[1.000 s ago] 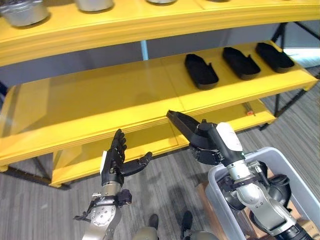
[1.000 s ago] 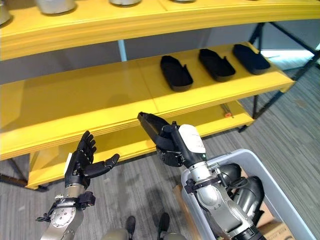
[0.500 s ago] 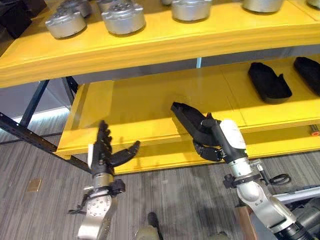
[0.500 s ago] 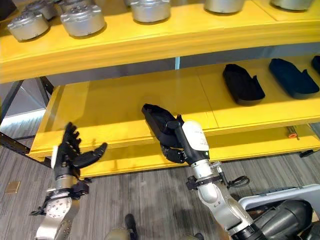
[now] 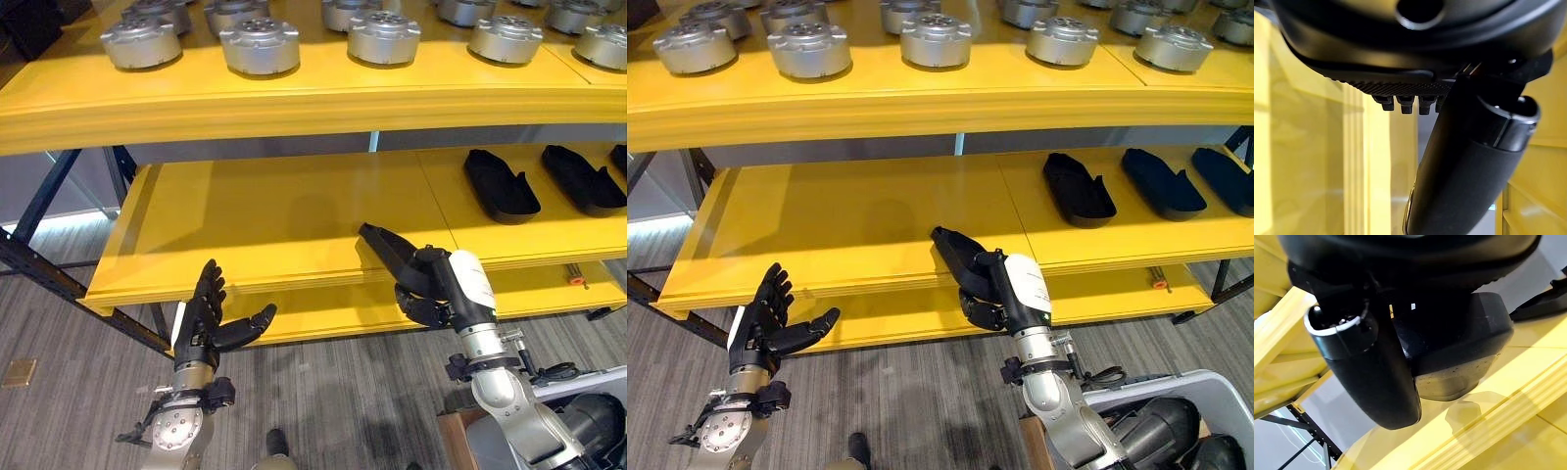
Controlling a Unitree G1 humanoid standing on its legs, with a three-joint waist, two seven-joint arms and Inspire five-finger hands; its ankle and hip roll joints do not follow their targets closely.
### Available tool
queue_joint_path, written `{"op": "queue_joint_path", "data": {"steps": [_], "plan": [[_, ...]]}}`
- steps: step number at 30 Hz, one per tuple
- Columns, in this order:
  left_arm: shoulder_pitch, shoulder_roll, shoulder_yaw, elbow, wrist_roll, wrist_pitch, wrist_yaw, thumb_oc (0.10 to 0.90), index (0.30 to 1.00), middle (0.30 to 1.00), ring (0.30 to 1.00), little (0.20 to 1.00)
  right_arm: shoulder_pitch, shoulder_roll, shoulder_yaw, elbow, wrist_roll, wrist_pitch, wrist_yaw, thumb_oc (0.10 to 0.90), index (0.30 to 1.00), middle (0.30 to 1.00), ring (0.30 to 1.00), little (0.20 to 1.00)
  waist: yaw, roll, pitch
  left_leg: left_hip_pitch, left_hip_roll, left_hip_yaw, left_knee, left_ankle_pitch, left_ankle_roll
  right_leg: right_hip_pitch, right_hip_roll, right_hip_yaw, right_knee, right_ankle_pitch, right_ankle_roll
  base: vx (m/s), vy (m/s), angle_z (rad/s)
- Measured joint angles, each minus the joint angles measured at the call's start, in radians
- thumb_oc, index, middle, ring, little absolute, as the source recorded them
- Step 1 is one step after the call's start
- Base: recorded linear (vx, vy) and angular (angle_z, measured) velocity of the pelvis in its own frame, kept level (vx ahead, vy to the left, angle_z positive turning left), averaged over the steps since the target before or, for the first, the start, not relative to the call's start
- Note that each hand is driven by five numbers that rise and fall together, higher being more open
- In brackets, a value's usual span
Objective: Move parts from the plastic box to the shelf.
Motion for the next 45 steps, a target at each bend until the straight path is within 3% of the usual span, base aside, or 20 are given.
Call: {"op": "queue_joint_path", "data": {"steps": [3, 5, 6, 7, 9, 10, 11, 12, 13, 14, 15, 18, 26, 30, 35, 40, 45], "plan": [[0.003, 0.004, -0.003, -0.001, 0.0, 0.01, -0.023, 0.9, 1.0, 1.0, 1.0, 1.0, -0.007, 0.002, 0.0, 0.0, 0.0, 0.003, -0.009, 0.4, 0.3, 0.3, 0.3, 0.3, 0.0, 0.009, -0.001, -0.005, 0.014, 0.007, 0.0, 0.001, 0.001, -0.067, -0.005, 0.016, 0.094, -0.007, -0.002, 0.01, -0.234, -0.19], [0.002, 0.025, -0.015, -0.001, -0.001, 0.015, -0.031, 0.9, 1.0, 1.0, 1.0, 1.0, -0.007, 0.001, 0.0, 0.0, 0.0, 0.003, -0.034, 0.4, 0.3, 0.3, 0.3, 0.3, -0.005, 0.0, -0.001, -0.005, 0.015, 0.016, -0.001, 0.006, -0.004, -0.072, -0.014, 0.014, 0.085, -0.009, 0.002, -0.07, -0.483, -0.2], [-0.003, 0.033, -0.023, 0.001, -0.002, 0.017, -0.028, 0.9, 1.0, 1.0, 1.0, 1.0, -0.018, -0.005, 0.0, 0.001, -0.001, 0.002, -0.047, 0.4, 0.3, 0.3, 0.3, 0.3, -0.009, 0.019, 0.011, -0.01, 0.021, 0.003, -0.006, 0.0, 0.005, -0.133, -0.033, 0.054, 0.174, -0.032, 0.022, -0.08, -0.346, -0.02], [-0.025, 0.035, -0.048, 0.01, -0.002, 0.02, -0.015, 0.9, 1.0, 1.0, 1.0, 1.0, -0.036, -0.016, -0.007, 0.0, -0.008, -0.004, -0.057, 0.4, 0.3, 0.3, 0.3, 0.3, -0.039, 0.05, 0.025, -0.037, 0.036, -0.021, -0.002, 0.005, 0.017, -0.241, -0.039, 0.088, 0.278, -0.081, 0.031, 0.01, -0.373, 0.15], [-0.037, 0.04, -0.053, 0.009, -0.001, 0.021, -0.016, 0.9, 1.0, 1.0, 1.0, 1.0, -0.036, -0.011, -0.007, 0.0, -0.035, -0.012, -0.066, 0.4, 0.3, 0.3, 0.3, 0.3, -0.064, 0.042, 0.028, -0.055, 0.026, -0.041, -0.006, 0.01, 0.012, -0.254, -0.038, 0.111, 0.142, -0.064, 0.015, 0.05, -0.282, 0.5], [-0.048, 0.032, -0.061, 0.013, -0.002, 0.029, -0.014, 0.9, 1.0, 1.0, 1.0, 1.0, -0.032, -0.013, -0.007, 0.001, -0.037, -0.012, -0.066, 0.4, 0.3, 0.3, 0.3, 0.3, -0.071, 0.042, 0.028, -0.058, 0.028, -0.055, -0.007, 0.01, 0.011, -0.231, -0.024, 0.118, 0.117, -0.002, 0.01, 0.01, -0.179, 0.72], [-0.053, 0.029, -0.08, 0.013, -0.004, 0.036, -0.012, 0.9, 1.0, 1.0, 1.0, 1.0, -0.031, -0.018, -0.01, 0.003, -0.04, -0.012, -0.066, 0.4, 0.3, 0.3, 0.3, 0.3, -0.077, 0.055, 0.027, -0.067, 0.046, -0.065, -0.007, -0.015, 0.006, -0.205, -0.003, 0.1, 0.091, 0.022, 0.007, 0.0, -0.184, 0.73], [-0.054, 0.028, -0.091, 0.01, -0.008, 0.04, -0.022, 0.9, 1.0, 1.0, 1.0, 1.0, -0.037, -0.018, -0.017, 0.003, -0.052, -0.016, -0.066, 0.4, 0.3, 0.3, 0.3, 0.3, -0.076, 0.049, 0.029, -0.066, 0.047, -0.059, 0.011, -0.039, 0.014, -0.198, -0.007, 0.083, 0.061, 0.032, -0.006, 0.0, -0.144, 0.47], [-0.054, 0.028, -0.101, 0.01, -0.008, 0.044, -0.024, 0.9, 1.0, 1.0, 1.0, 1.0, -0.044, -0.023, -0.019, 0.003, -0.062, -0.02, -0.066, 0.4, 0.3, 0.3, 0.3, 0.3, -0.063, 0.05, 0.03, -0.074, 0.046, -0.06, 0.058, -0.036, 0.019, -0.19, -0.01, 0.072, 0.05, 0.04, -0.011, 0.01, -0.14, 0.12], [-0.044, 0.024, -0.117, 0.008, -0.008, 0.06, -0.029, 0.9, 1.0, 1.0, 1.0, 1.0, -0.047, -0.047, -0.021, 0.003, -0.077, -0.031, -0.065, 0.4, 0.3, 0.3, 0.3, 0.3, -0.053, 0.075, 0.018, -0.06, 0.052, -0.052, 0.085, -0.05, 0.03, -0.171, 0.015, 0.054, 0.021, 0.055, -0.012, 0.03, -0.155, 0.12], [-0.042, 0.018, -0.119, 0.008, -0.004, 0.072, -0.053, 0.9, 1.0, 1.0, 1.0, 1.0, -0.047, -0.073, -0.03, 0.003, -0.077, -0.038, -0.063, 0.4, 0.3, 0.3, 0.3, 0.3, -0.056, 0.09, 0.011, -0.029, 0.057, -0.051, 0.036, -0.037, -0.01, -0.136, 0.033, 0.03, -0.025, 0.09, -0.014, 0.03, -0.124, 0.15], [-0.019, 0.01, -0.114, 0.007, 0.003, 0.084, -0.059, 0.9, 1.0, 1.0, 1.0, 1.0, -0.115, -0.094, -0.037, 0.015, -0.076, -0.035, -0.034, 0.4, 0.3, 0.3, 0.3, 0.3, -0.032, 0.09, 0.009, -0.006, 0.064, -0.05, 0.015, -0.013, -0.025, -0.097, 0.053, 0.009, -0.077, 0.123, -0.025, 0.05, -0.108, 0.06], [0.017, 0.009, -0.005, 0.009, 0.007, 0.099, -0.065, 0.9, 1.0, 1.0, 1.0, 1.0, -0.232, -0.071, -0.022, 0.05, -0.074, -0.016, 0.002, 0.4, 0.3, 0.3, 0.3, 0.3, 0.057, 0.095, 0.006, 0.045, 0.068, -0.053, 0.002, -0.012, -0.028, -0.035, 0.058, -0.023, -0.077, 0.1, -0.028, 0.12, -0.052, 0.08], [0.017, 0.011, 0.025, 0.009, 0.007, 0.099, -0.074, 0.9, 1.0, 1.0, 1.0, 1.0, -0.248, -0.065, 0.011, 0.052, -0.076, 0.009, 0.002, 0.4, 0.3, 0.3, 0.3, 0.3, 0.077, 0.096, 0.005, 0.046, 0.069, -0.052, 0.001, -0.016, -0.032, -0.032, 0.057, -0.035, -0.077, 0.099, -0.028, 0.07, 0.064, 0.04], [0.012, 0.049, -0.022, 0.009, -0.012, 0.098, -0.083, 0.9, 1.0, 1.0, 1.0, 1.0, -0.345, -0.056, 0.078, 0.11, -0.081, 0.052, 0.003, 0.4, 0.3, 0.3, 0.3, 0.3, 0.078, 0.096, 0.001, -0.008, 0.067, -0.045, 0.001, -0.016, -0.035, -0.094, 0.05, -0.034, -0.069, 0.109, -0.038, -0.05, 0.08, -0.05], [-0.04, 0.076, -0.063, 0.01, -0.083, 0.096, -0.1, 0.9, 1.0, 1.0, 1.0, 1.0, -0.494, -0.06, 0.078, 0.239, -0.119, 0.096, 0.004, 0.4, 0.3, 0.3, 0.3, 0.3, 0.084, 0.101, 0.005, -0.112, 0.065, -0.054, 0.001, 0.022, -0.037, -0.205, 0.044, -0.036, -0.039, 0.126, -0.04, -0.13, 0.038, 0.03], [-0.099, 0.08, -0.088, 0.006, -0.159, 0.056, -0.144, 0.9, 1.0, 1.0, 1.0, 1.0, -0.648, -0.136, 0.058, 0.37, -0.15, 0.135, -0.004, 0.4, 0.3, 0.3, 0.3, 0.3, 0.092, 0.151, 0.115, -0.18, 0.064, -0.091, 0.002, 0.041, -0.027, -0.256, 0.041, -0.062, -0.018, 0.127, -0.042, -0.04, -0.017, 0.18]]}}
